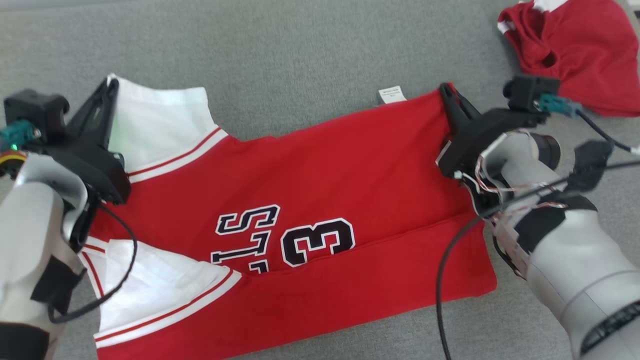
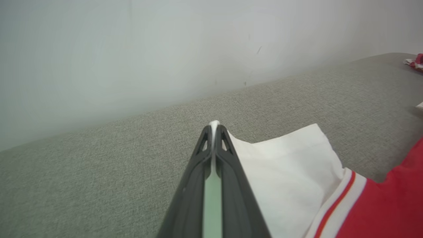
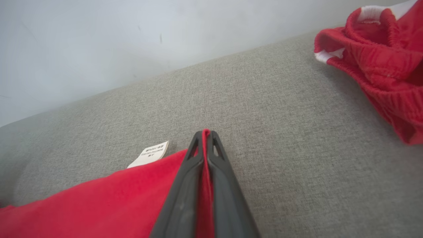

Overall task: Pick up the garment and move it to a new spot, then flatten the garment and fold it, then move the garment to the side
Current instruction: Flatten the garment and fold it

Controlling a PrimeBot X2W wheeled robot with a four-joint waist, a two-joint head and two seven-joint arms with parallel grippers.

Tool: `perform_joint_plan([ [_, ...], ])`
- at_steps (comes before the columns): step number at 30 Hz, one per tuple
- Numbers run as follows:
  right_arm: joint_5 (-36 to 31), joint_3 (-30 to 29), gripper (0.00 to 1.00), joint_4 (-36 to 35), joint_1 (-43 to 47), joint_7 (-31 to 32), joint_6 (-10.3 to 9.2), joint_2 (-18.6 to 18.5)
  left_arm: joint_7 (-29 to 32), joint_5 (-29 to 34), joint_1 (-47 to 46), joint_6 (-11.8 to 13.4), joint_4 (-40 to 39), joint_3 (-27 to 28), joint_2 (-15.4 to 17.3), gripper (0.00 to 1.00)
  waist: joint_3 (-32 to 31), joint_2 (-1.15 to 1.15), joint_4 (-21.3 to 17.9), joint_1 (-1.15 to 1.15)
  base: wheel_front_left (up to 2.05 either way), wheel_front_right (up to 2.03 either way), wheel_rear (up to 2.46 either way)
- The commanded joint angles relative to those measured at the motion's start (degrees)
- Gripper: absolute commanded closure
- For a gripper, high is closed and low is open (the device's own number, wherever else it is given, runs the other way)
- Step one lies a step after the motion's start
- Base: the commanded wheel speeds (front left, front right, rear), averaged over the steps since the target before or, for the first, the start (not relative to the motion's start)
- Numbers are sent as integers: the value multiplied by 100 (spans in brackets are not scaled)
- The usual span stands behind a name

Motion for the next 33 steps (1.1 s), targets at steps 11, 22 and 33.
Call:
perform_joint_plan([
  [11, 409, 306, 100, -1290, 877, -252, -5, -649, -401, -257, 939, 143, -859, 127, 90, 100, -508, 0, 75, 0, 0, 0, 0],
  [22, 175, -136, 100, -2303, 1889, -254, -5, -1139, -625, -527, 2471, 481, -2295, 247, 84, 100, -841, 0, 331, 0, 0, 0, 0],
  [33, 119, -577, 100, -2742, 2780, -247, -5, -1337, -858, -827, 3915, 850, -3203, 469, -159, 100, -1040, 0, 520, 0, 0, 0, 0],
])
